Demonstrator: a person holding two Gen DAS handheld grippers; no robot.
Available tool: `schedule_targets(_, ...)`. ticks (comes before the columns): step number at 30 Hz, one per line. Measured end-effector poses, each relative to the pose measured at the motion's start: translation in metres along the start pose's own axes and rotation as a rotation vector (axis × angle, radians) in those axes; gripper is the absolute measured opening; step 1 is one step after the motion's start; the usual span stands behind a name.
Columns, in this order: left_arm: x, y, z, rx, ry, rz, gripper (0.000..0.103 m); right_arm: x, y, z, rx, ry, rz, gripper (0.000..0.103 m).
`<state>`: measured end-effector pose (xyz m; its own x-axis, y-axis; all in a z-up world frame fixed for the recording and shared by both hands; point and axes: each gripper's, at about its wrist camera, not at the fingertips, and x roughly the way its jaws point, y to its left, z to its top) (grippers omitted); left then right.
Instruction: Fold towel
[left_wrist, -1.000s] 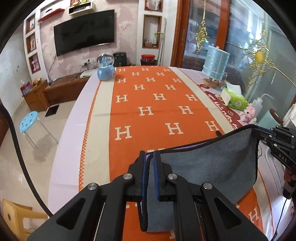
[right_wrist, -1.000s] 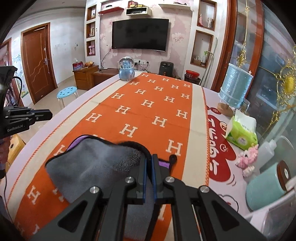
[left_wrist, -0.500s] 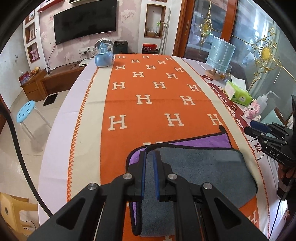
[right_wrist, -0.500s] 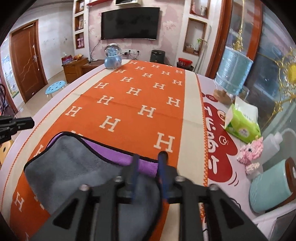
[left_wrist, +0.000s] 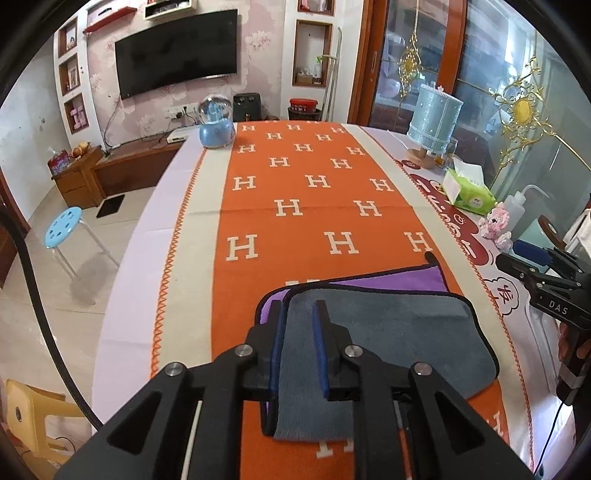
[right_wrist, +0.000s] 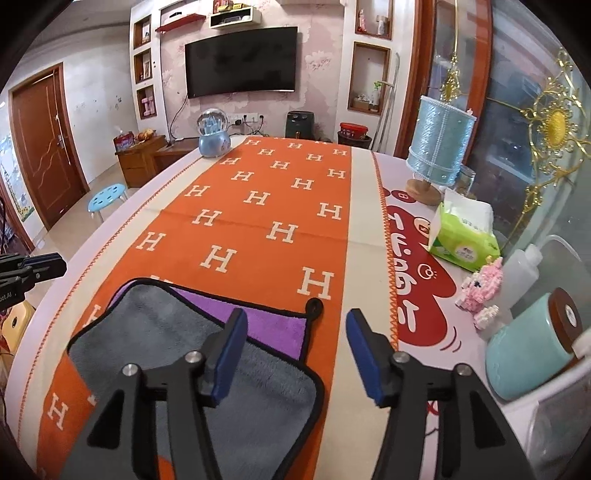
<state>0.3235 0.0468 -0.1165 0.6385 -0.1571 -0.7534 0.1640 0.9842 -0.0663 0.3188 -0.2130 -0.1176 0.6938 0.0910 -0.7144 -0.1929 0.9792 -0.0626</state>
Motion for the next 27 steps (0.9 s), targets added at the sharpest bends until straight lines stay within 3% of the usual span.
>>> schedule_targets(9,-0.074,0.010,-0.040,-0.039,-0.052,0.008,0.024,-0.062,0.025,-0.033,0.034,-0.020,-0.012,0.062)
schedule_targets(20,-0.169,0.015,-0.112,-0.021,-0.083,0.003,0.031,-0.143,0.073,-0.092,0.072,-0.014,-0.046,0.077)
schedule_targets(27,-0.214,0.004,-0.155,-0.002,-0.079,-0.019,0.044,-0.187,0.094,-0.132,0.134,0.025,-0.034,0.078)
